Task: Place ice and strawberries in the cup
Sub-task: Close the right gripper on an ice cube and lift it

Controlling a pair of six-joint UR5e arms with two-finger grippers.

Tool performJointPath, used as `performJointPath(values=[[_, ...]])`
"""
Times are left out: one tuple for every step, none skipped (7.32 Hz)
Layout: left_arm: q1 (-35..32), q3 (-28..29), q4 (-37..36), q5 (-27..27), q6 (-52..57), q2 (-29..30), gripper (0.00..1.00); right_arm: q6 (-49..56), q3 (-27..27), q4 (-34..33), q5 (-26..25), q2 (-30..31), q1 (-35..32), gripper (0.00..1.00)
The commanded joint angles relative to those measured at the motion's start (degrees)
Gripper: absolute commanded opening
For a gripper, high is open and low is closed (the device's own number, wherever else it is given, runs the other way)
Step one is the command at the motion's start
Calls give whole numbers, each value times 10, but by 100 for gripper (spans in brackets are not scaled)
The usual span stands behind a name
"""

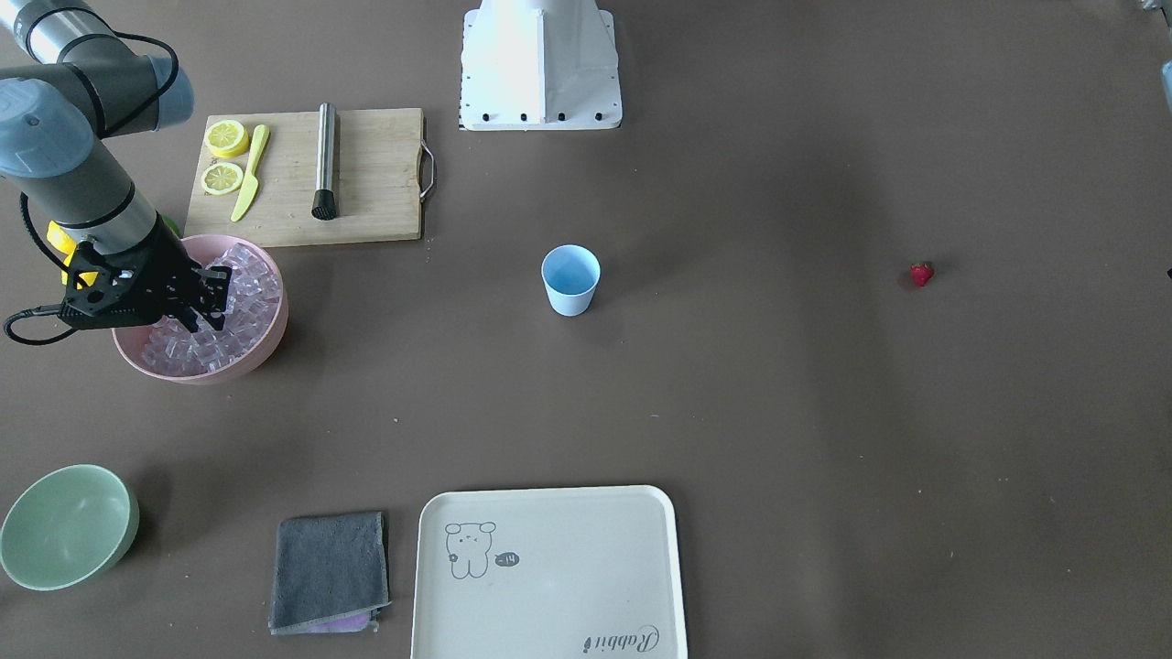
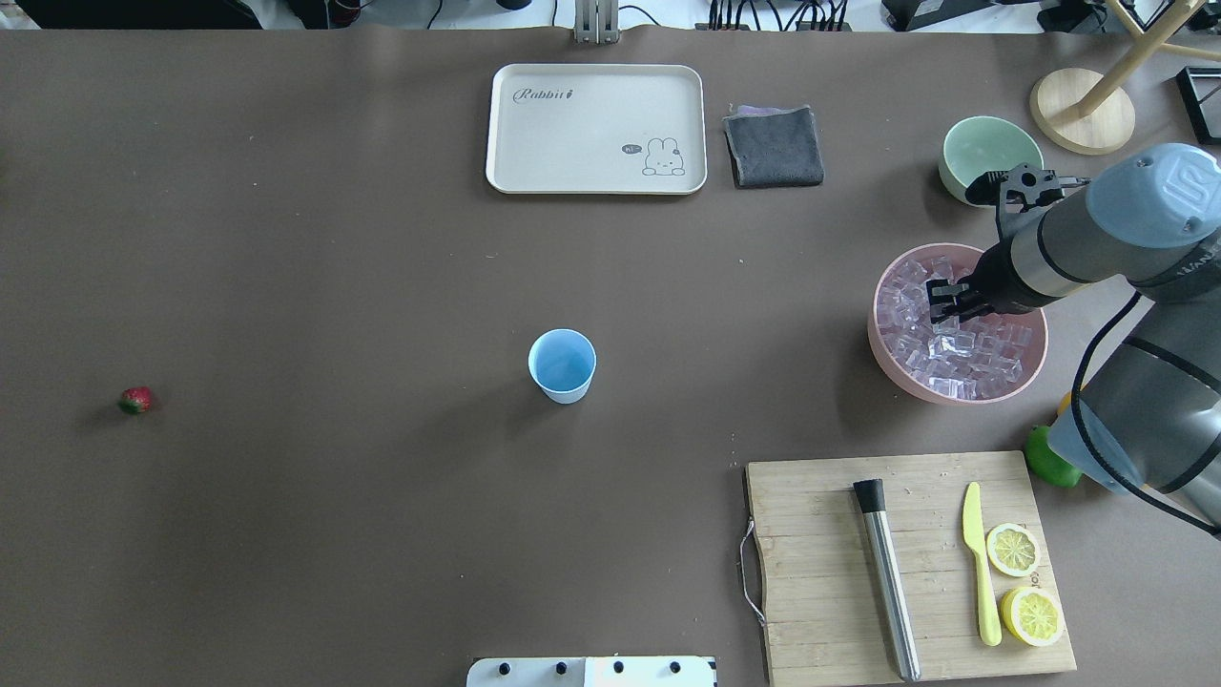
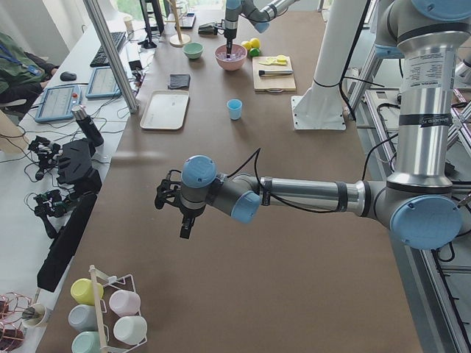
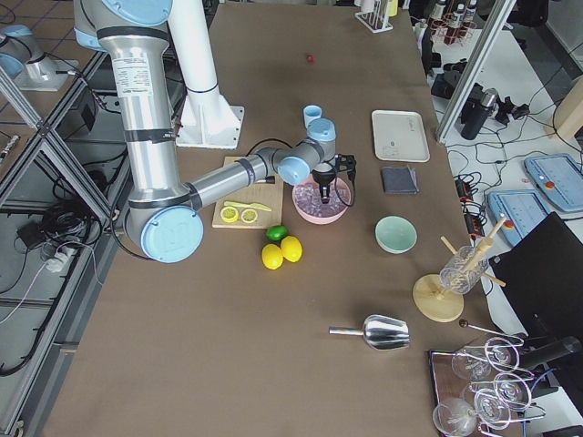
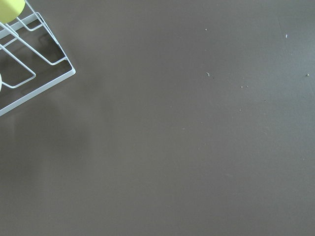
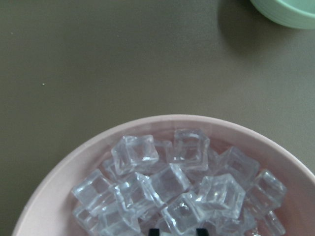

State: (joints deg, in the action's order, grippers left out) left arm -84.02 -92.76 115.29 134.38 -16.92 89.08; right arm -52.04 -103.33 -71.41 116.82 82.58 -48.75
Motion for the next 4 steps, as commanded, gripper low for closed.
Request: performJointPath(values=[[0,3,-1,0,0,5,98,0,-27,-25,23,0,-20,0],[0,3,-1,0,0,5,98,0,-54,-62,24,-7,-22,0],[0,4,-1,0,0,6,98,-1,-77,-86,24,-20,-21,0],[0,3,-1,0,0,5,98,-9,-85,-94,24,-44,-15,0]])
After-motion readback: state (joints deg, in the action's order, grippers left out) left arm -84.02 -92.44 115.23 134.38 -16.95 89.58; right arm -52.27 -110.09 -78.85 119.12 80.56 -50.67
